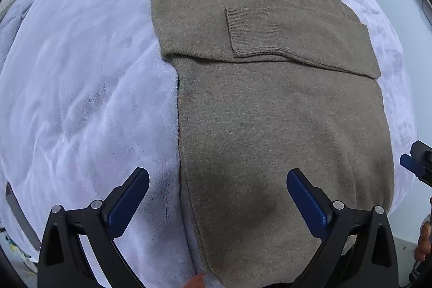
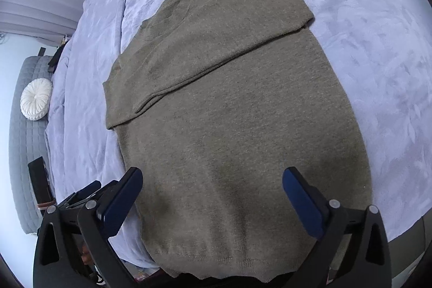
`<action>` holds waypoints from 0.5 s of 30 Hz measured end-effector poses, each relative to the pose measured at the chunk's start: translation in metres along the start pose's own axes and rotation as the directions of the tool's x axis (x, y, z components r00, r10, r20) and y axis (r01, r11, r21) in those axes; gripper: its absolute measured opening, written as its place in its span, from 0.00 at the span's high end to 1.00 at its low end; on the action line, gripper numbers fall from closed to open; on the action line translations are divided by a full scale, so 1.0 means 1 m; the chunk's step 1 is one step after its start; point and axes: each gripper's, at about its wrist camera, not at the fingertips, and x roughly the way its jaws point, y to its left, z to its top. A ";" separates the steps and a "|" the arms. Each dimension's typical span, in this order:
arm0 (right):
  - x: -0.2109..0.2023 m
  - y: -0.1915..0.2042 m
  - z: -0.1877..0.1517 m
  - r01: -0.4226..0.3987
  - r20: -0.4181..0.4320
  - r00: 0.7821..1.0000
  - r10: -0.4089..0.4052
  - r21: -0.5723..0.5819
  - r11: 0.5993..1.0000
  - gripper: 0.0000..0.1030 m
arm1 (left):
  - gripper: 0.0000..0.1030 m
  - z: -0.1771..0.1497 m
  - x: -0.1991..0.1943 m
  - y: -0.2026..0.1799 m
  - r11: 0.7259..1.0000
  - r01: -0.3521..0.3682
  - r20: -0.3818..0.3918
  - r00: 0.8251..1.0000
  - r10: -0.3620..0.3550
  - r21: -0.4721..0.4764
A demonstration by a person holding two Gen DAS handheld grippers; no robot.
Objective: Fold small clothes
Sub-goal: 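Move both open tools down to the sweater hem, then grasp the sweater hem with both tools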
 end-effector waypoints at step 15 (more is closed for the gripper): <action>-0.021 -0.069 -0.007 0.000 -0.096 0.995 -0.001 -0.010 1.000 0.00 | 0.01 -0.066 0.030 0.004 0.982 0.106 -0.109 0.986 -0.124 -0.156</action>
